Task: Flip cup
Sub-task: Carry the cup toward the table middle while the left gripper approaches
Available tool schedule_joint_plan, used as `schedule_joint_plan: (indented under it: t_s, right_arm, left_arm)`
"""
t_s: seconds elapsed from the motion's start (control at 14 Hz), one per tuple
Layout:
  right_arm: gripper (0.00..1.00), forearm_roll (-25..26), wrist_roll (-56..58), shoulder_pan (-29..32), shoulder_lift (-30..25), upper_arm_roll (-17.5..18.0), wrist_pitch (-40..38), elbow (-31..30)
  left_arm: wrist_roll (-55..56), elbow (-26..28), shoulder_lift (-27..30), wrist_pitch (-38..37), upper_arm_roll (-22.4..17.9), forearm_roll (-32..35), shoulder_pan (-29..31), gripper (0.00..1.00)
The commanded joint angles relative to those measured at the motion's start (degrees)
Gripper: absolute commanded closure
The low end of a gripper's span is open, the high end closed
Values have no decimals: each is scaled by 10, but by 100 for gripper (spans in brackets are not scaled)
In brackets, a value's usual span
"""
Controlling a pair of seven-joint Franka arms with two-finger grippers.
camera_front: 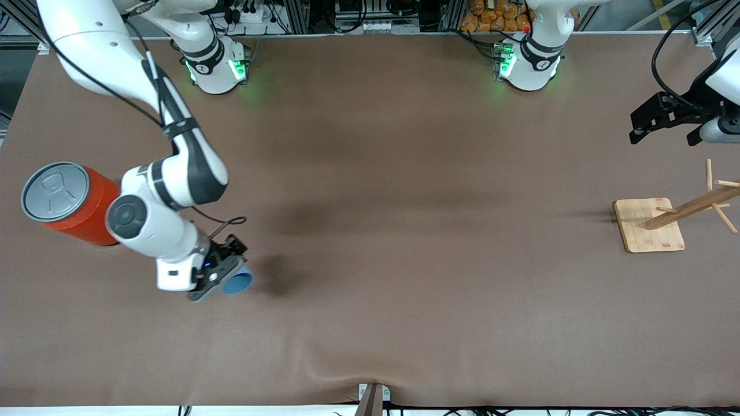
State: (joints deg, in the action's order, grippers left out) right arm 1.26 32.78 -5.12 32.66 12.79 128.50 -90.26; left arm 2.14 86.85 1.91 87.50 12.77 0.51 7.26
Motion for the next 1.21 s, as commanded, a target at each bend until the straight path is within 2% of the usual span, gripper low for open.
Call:
schedule_joint_plan:
  t_s: [0.0,0.29,0.5,0.64,0.79,0.93,1.14]
  right_arm:
    - [42,1,78,-28,-3,4,27,1]
    - [42,39,112,-129,12,3,124,-7]
    - [43,68,103,-238,34,-11,196,-27]
    - [43,141,88,-309,50,-71,201,-23]
    - [44,176,41,-348,72,-93,230,-24]
    - [44,237,-30,-388,100,-125,246,-22]
    - [42,309,-86,-386,124,-132,281,-21]
  left_arm:
    - [-4,-4,-13,2,4,-5,0,0]
    - [-5,10,-56,4,4,-58,6,0]
    - [-2,8,-110,7,4,-79,6,0]
    - [-4,10,-162,10,3,-102,6,0]
    - [-4,25,-189,27,4,-111,4,0]
    - [-15,52,-219,53,4,-185,6,0]
    - [-82,86,-273,124,4,-265,7,0]
